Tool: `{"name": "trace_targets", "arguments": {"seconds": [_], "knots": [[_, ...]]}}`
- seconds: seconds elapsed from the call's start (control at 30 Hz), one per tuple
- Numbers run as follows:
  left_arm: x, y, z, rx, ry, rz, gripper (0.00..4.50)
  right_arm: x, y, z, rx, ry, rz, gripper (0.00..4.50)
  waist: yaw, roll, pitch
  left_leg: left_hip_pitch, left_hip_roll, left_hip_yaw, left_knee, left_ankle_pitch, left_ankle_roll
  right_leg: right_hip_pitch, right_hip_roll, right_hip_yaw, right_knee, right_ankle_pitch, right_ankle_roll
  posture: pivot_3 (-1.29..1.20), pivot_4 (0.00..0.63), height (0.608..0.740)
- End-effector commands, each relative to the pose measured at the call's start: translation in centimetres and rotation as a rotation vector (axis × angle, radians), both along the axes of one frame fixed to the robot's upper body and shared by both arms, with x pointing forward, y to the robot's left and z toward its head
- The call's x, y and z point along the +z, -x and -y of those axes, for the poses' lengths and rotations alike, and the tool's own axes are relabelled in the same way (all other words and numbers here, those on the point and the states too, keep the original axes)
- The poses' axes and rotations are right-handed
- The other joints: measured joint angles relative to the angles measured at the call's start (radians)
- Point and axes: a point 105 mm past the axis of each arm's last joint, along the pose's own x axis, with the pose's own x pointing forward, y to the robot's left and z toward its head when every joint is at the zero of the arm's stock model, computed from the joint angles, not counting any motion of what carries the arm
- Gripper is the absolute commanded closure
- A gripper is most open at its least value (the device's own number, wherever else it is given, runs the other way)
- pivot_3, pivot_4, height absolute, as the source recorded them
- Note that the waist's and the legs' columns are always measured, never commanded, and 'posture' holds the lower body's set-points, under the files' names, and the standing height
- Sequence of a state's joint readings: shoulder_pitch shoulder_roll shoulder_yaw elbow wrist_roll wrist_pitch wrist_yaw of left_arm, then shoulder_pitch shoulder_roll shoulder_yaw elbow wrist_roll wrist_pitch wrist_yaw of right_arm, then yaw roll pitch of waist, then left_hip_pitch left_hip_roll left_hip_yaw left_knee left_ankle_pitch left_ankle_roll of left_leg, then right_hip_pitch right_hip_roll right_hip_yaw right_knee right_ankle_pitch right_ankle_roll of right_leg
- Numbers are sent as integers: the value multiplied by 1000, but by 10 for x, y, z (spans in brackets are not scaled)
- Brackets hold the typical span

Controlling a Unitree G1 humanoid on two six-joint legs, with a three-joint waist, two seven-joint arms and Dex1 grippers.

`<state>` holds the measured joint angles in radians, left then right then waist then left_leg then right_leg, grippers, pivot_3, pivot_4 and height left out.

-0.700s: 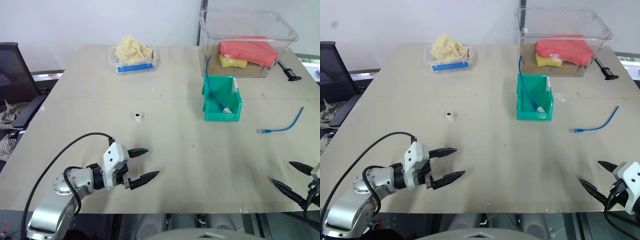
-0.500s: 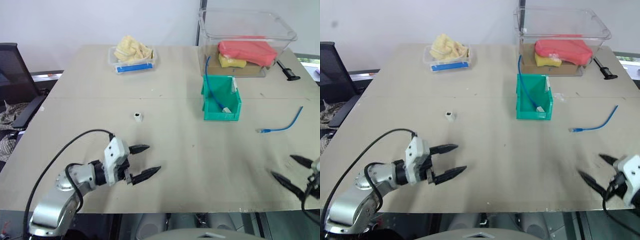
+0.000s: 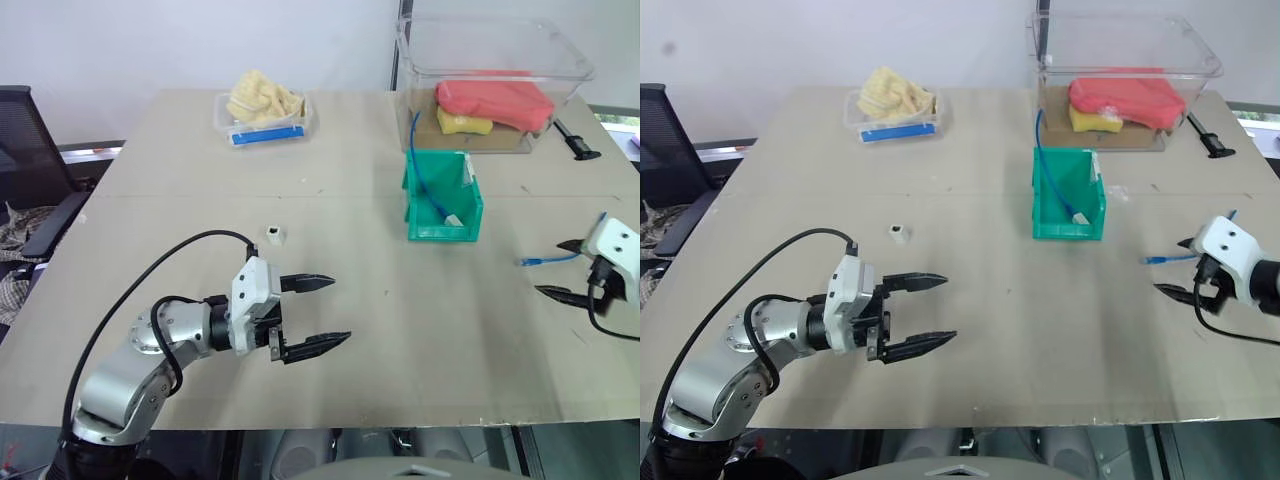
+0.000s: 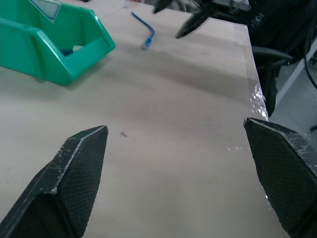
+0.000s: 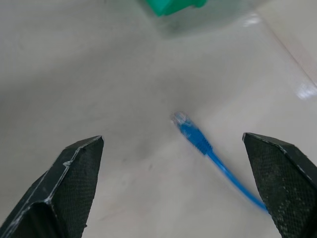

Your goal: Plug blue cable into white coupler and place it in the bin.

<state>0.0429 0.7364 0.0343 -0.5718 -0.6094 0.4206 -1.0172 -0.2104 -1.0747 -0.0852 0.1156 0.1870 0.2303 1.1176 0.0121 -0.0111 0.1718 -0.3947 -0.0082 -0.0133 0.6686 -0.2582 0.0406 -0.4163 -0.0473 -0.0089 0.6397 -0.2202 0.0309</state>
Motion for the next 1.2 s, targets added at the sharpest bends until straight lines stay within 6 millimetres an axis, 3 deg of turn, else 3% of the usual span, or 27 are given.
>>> {"name": "trace_targets", "arguments": {"seconds": [0.03,0.2,0.27,0.3,0.5,0.53,0.57,0.6,0.67,0.77,0.87,1.07,1.13,1.17,1.2], "knots": [[11,5,2,-18,-9,75,0,-1,-17,5,35,60,-36,53,0,0,0,0,0,0,0,0,0,0,0,0,0,0,0,0,150,740],[10,8,2,-4,-6,84,0,-9,-35,11,66,112,-91,53,1,0,1,0,0,2,0,-1,1,-1,0,1,0,0,0,0,150,740],[9,9,2,4,-4,83,0,-14,-40,13,59,116,-127,557,1,0,1,0,0,1,0,-1,1,-1,-1,2,0,0,0,0,150,740],[8,10,2,7,-4,83,0,-17,-41,14,63,124,-147,557,0,0,1,0,0,1,0,-1,1,-1,-1,2,0,0,0,0,150,740],[6,10,0,33,-1,87,0,-20,-39,7,114,101,-201,3530,1,0,1,1,0,2,1,-1,2,1,-5,5,0,1,-1,0,150,740],[6,9,-1,37,-1,87,0,-18,-38,3,130,91,-202,3530,1,0,1,1,0,2,1,-1,2,1,-5,5,0,1,-2,0,150,740],[5,9,-1,41,0,86,0,-15,-37,-3,154,82,-202,4100,0,0,1,1,0,2,2,-1,2,1,-5,5,0,2,-2,0,150,740],[5,8,-2,44,0,86,0,-12,-35,-10,179,72,-205,4382,0,0,1,2,0,3,2,-1,2,1,-5,6,1,2,-2,0,150,740],[4,5,-2,53,2,87,0,-6,-26,-34,265,65,-216,4382,-2,1,1,2,1,2,1,-1,2,1,-5,6,2,2,-2,0,150,740],[1,-7,-5,100,-3,103,0,-2,-12,-98,403,56,-197,4382,-3,2,0,2,2,2,1,-1,2,-1,-4,5,3,4,1,0,150,740],[-3,-18,-6,135,-28,140,0,-7,-10,-148,454,38,-166,4382,-8,1,0,2,5,1,0,-1,2,-1,0,4,3,4,2,0,150,740],[-16,-29,-13,173,-151,139,0,-28,-8,-213,558,46,-156,4382,2,1,0,1,5,1,1,-1,1,-1,1,0,3,3,-1,0,150,740],[-20,-29,-15,148,-166,108,0,-33,-11,-220,567,34,-143,3635,2,1,0,1,3,1,1,-1,1,-1,0,0,2,3,-1,0,150,740],[-21,-30,-15,140,-163,95,0,-32,-11,-219,567,17,-137,3609,2,1,0,1,3,1,1,-1,1,-1,0,0,2,3,-1,0,150,740],[-21,-32,-15,132,-158,89,0,-29,-11,-218,562,-7,-122,2991,1,0,0,0,2,1,1,-1,1,-1,-1,0,1,3,-1,0,150,740]]}}
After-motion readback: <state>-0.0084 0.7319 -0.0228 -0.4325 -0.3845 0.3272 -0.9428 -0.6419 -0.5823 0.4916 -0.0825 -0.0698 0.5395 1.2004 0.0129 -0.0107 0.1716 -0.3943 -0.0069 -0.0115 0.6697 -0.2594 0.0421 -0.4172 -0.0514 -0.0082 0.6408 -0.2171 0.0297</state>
